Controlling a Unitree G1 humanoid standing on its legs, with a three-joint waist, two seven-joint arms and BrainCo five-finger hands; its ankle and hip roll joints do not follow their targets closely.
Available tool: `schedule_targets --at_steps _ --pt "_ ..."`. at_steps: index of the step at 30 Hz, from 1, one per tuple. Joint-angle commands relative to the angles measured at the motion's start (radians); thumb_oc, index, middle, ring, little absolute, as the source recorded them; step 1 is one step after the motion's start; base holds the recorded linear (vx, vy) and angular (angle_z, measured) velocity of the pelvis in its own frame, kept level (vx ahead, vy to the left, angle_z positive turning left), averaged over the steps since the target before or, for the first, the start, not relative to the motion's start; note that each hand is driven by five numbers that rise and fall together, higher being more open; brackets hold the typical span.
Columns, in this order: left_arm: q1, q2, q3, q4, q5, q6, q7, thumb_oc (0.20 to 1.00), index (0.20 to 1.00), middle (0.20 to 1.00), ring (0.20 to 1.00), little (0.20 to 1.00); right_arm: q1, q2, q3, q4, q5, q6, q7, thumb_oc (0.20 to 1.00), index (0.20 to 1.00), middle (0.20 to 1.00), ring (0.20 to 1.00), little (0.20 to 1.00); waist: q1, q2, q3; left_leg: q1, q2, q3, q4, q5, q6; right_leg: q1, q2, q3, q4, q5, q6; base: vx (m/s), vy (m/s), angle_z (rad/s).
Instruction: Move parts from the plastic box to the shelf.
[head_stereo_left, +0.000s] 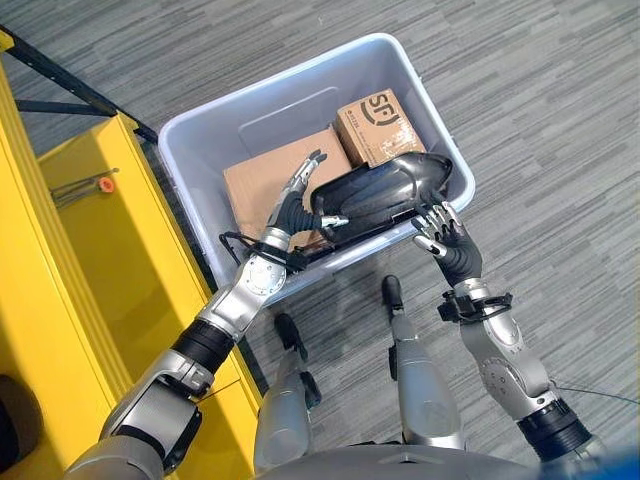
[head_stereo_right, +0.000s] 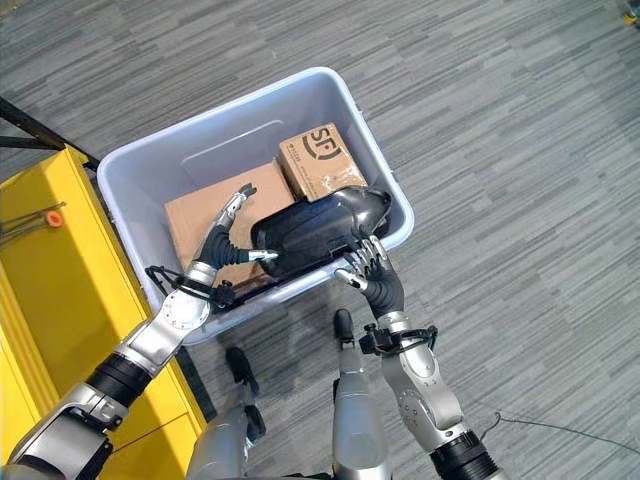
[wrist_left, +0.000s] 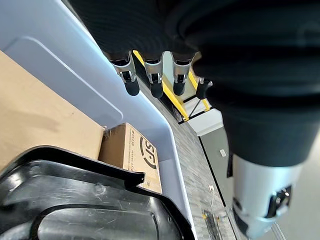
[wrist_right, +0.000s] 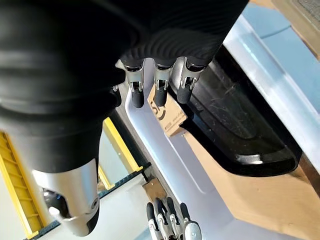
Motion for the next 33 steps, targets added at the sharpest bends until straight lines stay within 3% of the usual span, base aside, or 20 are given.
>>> schedule_targets --at_steps 1,4,5,6,8,33 --pt "-0.078 0.029 0.016 0.057 0.032 -0.031 0.055 1.000 1.000 1.000 1.000 1.000 0.018 -0.034 -0.022 -0.109 0.020 -0.069 0.028 1.000 1.000 1.000 1.000 1.000 -0.016 -0.029 -0.013 -0.015 0.067 -0.043 0.115 -0.064 -0.038 0.004 -0.035 0.041 0.027 -0.082 0.046 0.00 0.000 0.00" --pt "-0.111 0.021 0.018 0.082 0.018 -0.030 0.075 1.000 1.000 1.000 1.000 1.000 0.020 -0.039 -0.020 -0.117 0.021 -0.073 0.027 1.000 1.000 1.000 1.000 1.000 -0.027 -0.031 -0.009 -0.018 0.069 -0.034 0.111 -0.062 -0.040 -0.009 -0.030 0.051 0.025 -0.077 0.048 0.03 0.007 -0.05" --pt "-0.118 0.020 0.016 0.089 0.017 -0.028 0.080 1.000 1.000 1.000 1.000 1.000 0.023 -0.040 -0.021 -0.118 0.023 -0.074 0.028 1.000 1.000 1.000 1.000 1.000 -0.028 -0.027 -0.012 -0.006 0.069 -0.038 0.108 -0.085 -0.046 0.002 -0.030 0.049 0.021 -0.094 0.054 0.00 -0.008 -0.15" --pt "-0.127 0.018 0.017 0.099 0.015 -0.026 0.085 1.000 1.000 1.000 1.000 1.000 0.025 -0.041 -0.020 -0.120 0.025 -0.074 0.029 1.000 1.000 1.000 1.000 1.000 -0.031 -0.032 -0.008 -0.019 0.070 -0.030 0.109 -0.062 -0.040 -0.015 -0.027 0.056 0.026 -0.076 0.048 0.08 0.027 -0.13" --pt "-0.135 0.016 0.017 0.106 0.016 -0.024 0.092 1.000 1.000 1.000 1.000 1.000 0.028 -0.042 -0.019 -0.120 0.026 -0.074 0.029 1.000 1.000 1.000 1.000 1.000 -0.032 -0.027 -0.010 -0.008 0.070 -0.035 0.108 -0.085 -0.047 -0.004 -0.026 0.055 0.023 -0.093 0.054 0.04 0.017 -0.10" --pt "-0.292 0.042 -0.007 0.468 0.039 0.041 0.158 1.000 1.000 1.000 1.000 1.000 0.032 -0.078 -0.005 -0.140 0.054 -0.096 0.048 1.000 1.000 1.000 1.000 1.000 -0.081 -0.032 0.036 -0.031 0.087 0.024 0.110 -0.081 -0.064 -0.091 0.008 0.113 0.038 -0.074 0.055 0.01 0.005 -0.08"
